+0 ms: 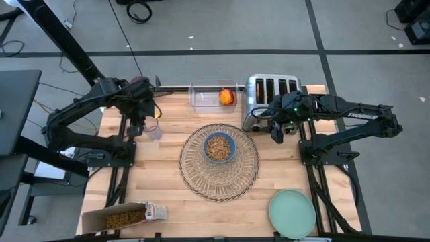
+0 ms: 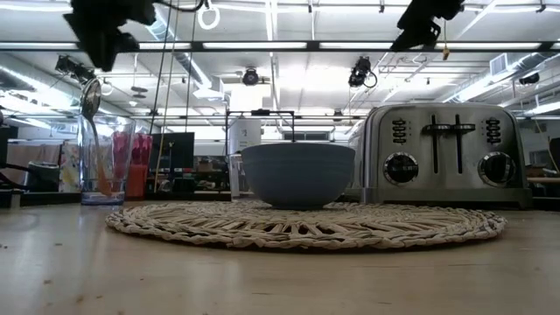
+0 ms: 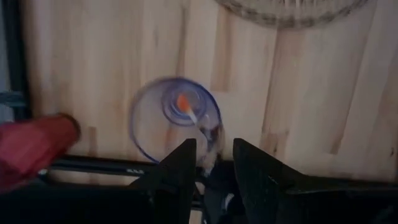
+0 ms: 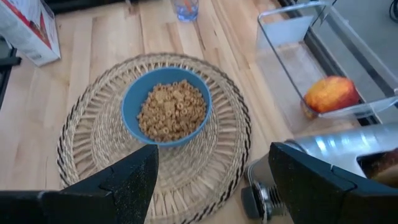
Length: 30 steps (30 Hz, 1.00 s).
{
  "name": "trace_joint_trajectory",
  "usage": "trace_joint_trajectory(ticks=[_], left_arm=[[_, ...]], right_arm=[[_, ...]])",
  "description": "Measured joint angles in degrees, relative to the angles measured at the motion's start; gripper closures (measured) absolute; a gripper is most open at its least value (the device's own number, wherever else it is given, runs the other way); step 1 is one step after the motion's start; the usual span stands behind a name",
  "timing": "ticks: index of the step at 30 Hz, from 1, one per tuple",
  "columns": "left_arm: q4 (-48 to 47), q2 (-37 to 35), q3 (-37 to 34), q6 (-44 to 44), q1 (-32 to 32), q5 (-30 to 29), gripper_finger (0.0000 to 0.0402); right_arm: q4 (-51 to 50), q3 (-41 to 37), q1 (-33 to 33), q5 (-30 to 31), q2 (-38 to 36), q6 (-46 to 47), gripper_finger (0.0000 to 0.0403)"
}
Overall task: Arrange a breakfast setting
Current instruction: Put the orange spoon to the right of the blue bowl on the brown placemat
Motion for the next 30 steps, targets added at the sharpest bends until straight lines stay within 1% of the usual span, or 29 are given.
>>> trace_joint_trajectory(ticks=[4, 11, 16, 20, 23, 26, 30], left_arm=[[-0.1, -2.2, -4.0, 0.1, -0.1, 0.2, 0.0288], [0.2, -2.9, -6.1, 3.2, -0.1, -1.0, 0.0288], [0.1, -2.8, -6.1, 2.4, -0.1, -1.3, 0.0288], [0.0, -2.6, -4.0, -0.1, -0.1, -1.5, 0.0288], [0.0, -2.7, -2.4, 0.6, -0.1, -2.5, 0.0288], [0.0, -2.7, -2.2, 2.2, 0.0, -3.5, 0.0288], [0.5, -2.5, -3.6, 3.2, 0.0, -1.6, 0.0288]], right_arm=[[1.7, 0.0, 0.0, 0.0, 0.0, 1.0, 0.0096], [5.1, 0.0, 0.0, 0.0, 0.0, 4.3, 0.0096], [6.5, 0.0, 0.0, 0.0, 0.0, 5.7, 0.0096], [6.8, 0.0, 0.0, 0.0, 0.0, 6.0, 0.0096], [6.9, 0.0, 0.0, 0.0, 0.0, 5.9, 0.0096], [7.2, 0.0, 0.0, 0.0, 0.0, 5.8, 0.0096], [7.8, 0.0, 0.0, 0.0, 0.2, 5.8, 0.0096]])
